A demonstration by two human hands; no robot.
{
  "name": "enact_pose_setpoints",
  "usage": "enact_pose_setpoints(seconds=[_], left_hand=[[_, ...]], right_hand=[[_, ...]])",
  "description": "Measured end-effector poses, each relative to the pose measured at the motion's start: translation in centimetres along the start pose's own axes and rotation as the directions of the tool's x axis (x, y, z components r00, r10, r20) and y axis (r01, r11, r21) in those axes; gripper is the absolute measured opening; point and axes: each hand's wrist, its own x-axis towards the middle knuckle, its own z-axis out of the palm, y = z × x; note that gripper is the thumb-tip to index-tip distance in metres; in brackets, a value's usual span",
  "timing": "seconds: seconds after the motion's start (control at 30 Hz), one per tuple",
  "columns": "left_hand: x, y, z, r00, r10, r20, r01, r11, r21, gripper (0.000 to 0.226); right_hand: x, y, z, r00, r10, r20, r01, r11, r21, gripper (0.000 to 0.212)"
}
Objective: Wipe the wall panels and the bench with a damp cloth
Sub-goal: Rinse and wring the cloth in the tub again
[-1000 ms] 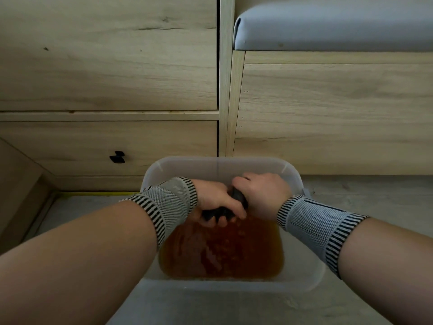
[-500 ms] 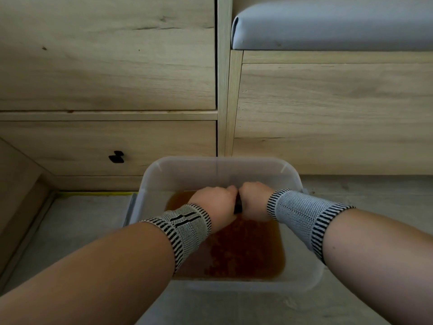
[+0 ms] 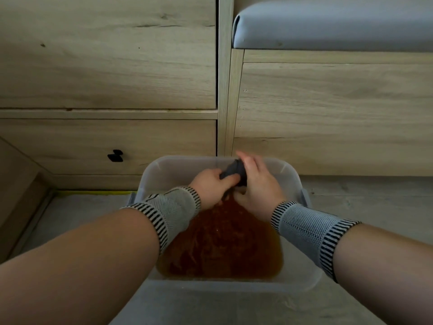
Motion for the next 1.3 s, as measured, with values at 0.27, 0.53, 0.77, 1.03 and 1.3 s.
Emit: enact_pose_setpoints(seconds=[0.27,0.53,0.77,1.03,1.3], left_hand=[[-1.4,0.9,-2.9,0.709,-0.145,0.69,0.636,0.554,-0.537,0.041],[-1.3,0.5,-3.9,0.61,-0.088,0.787,0.62,0.672,-0.405,0.037],[-1.4,1.7,-3.5,0.693,-0.213,0.689,0.407,0.904,-0.131,0.009],[-1.0,2.5,0.0,0.886,-0.239,0.398,0.064,0.912,0.406,0.023],[-1.7,2.4,2.7,0.983,0.033,0.18,-0.138,0.78,0.61,0.028]], right_hand=[[0.1,0.4,0.5,0.846,-0.506,-0.166,0.466,0.855,-0.229,0.091],[0.3,-0.7,-0.8,0.876,-0.479,-0.063,0.466,0.872,-0.152,0.092],[0.5,-1.2,-2.1,0.928,-0.299,0.221,0.362,0.861,-0.357,0.047],[-0.3,-1.2,-2.3,0.922,-0.176,0.345,0.351,0.757,-0.551,0.03],[-0.1,-0.9,-2.3,0.927,-0.053,0.372,0.277,0.766,-0.58,0.029]])
